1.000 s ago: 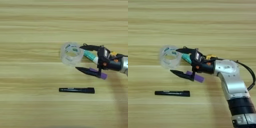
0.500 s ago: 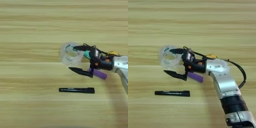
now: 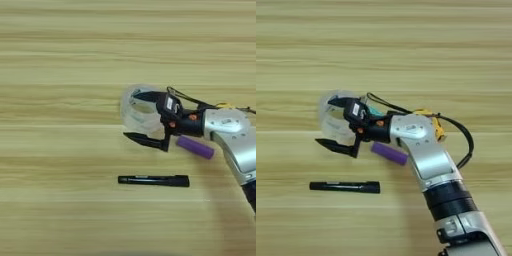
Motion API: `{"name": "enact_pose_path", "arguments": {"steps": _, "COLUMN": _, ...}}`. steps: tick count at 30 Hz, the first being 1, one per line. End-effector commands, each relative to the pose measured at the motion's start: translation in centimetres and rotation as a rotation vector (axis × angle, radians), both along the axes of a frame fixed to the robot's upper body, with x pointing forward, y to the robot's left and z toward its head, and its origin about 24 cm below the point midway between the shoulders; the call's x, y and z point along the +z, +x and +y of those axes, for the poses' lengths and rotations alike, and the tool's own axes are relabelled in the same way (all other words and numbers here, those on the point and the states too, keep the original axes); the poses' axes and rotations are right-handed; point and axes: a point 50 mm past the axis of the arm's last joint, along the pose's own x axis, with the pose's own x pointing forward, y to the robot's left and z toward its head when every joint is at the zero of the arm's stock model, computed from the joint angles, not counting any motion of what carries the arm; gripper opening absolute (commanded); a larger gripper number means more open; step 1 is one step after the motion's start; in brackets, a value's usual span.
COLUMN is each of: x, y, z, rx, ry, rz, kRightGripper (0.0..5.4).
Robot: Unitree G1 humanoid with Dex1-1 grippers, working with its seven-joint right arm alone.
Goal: Move the objects on the table
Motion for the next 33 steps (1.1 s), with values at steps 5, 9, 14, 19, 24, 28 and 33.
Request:
{"name": "enact_pose_path", "arguments": {"steps": 5, "x": 3.0, "y": 2.3, "z": 0.6, "rx": -0.069, "ry": -0.035, "rz": -0.106, "kRightGripper": 5.35}}
{"name": "enact_pose_path", "arguments": {"steps": 9, "x": 2.8, "y": 2.9, "z": 0.4, "rx": -0.107, "ry": -0.059, "rz": -0.096, "kRightGripper": 5.35}}
{"name": "enact_pose_path", "arguments": {"steps": 14, "x": 2.3, "y": 3.3, "z": 0.2, "rx": -0.133, "ry": -0.098, "rz": -0.088, "kRightGripper": 5.35}}
{"name": "enact_pose_path", "arguments": {"steps": 19, "x": 1.7, "y": 3.2, "z": 0.2, "rx": -0.119, "ry": -0.138, "rz": -0.076, "kRightGripper": 5.35}}
{"name": "enact_pose_path", "arguments": {"steps": 24, "x": 1.3, "y": 3.0, "z": 0.2, "rx": -0.104, "ry": -0.161, "rz": -0.061, "kRightGripper": 5.35}}
{"name": "enact_pose_path", "arguments": {"steps": 28, "x": 0.9, "y": 2.9, "z": 0.1, "rx": -0.095, "ry": -0.179, "rz": -0.050, "kRightGripper": 5.35}}
{"name": "enact_pose_path", "arguments": {"steps": 33, "x": 0.3, "y": 2.8, "z": 0.1, "rx": -0.080, "ry": -0.201, "rz": -0.039, "kRightGripper": 4.77}}
